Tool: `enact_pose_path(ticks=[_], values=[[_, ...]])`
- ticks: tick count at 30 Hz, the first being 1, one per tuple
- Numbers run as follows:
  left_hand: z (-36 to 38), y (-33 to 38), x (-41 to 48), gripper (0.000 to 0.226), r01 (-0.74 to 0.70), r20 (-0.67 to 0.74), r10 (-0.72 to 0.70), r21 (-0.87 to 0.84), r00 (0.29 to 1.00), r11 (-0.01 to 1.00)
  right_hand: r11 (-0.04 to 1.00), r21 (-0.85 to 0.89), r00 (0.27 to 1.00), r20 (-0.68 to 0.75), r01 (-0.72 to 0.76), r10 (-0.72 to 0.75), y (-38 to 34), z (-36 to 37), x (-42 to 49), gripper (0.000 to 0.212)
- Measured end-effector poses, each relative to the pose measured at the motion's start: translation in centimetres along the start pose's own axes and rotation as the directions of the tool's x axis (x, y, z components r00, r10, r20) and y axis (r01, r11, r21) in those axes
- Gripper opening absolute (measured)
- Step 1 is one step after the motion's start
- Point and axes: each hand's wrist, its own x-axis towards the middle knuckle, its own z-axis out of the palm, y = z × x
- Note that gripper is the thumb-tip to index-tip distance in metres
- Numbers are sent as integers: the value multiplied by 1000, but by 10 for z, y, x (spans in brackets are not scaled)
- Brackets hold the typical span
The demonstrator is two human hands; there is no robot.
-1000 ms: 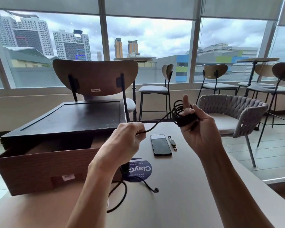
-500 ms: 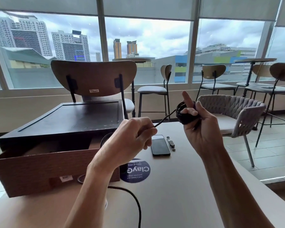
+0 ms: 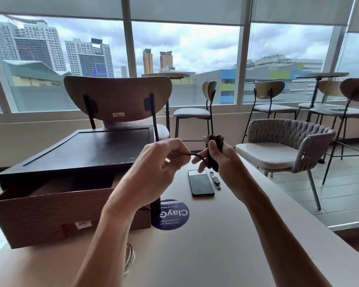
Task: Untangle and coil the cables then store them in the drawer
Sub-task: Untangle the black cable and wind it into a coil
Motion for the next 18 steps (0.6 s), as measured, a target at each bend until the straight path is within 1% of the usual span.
enact_pose_path(ticks=[2,5,8,11,13,15,18], values=[[-4,-4,0,12,3,-118,-2,7,993,1000,999,21,992,121,-24,22,-1,1,-4,33],[-8,-9,-1,15,21,-242,-24,-14,970,1000,990,92,960,268,-105,77,-7,0,-8,35],[-9,-9,-2,17,33,-326,-39,-23,945,999,986,90,904,418,-139,89,-15,-8,-12,45],[-8,-15,-2,18,73,-379,-89,-56,921,996,977,152,833,551,-150,42,-18,-19,-16,43],[-7,-19,-1,20,71,-415,-87,-54,906,996,961,230,819,574,-156,-4,-17,-24,-17,39],[-6,-21,0,21,58,-440,-73,-47,895,997,936,318,834,549,-152,-51,-15,-28,-16,35],[-2,-21,1,25,54,-433,-70,-49,899,997,874,459,857,504,-162,-106,-12,-30,-13,32]])
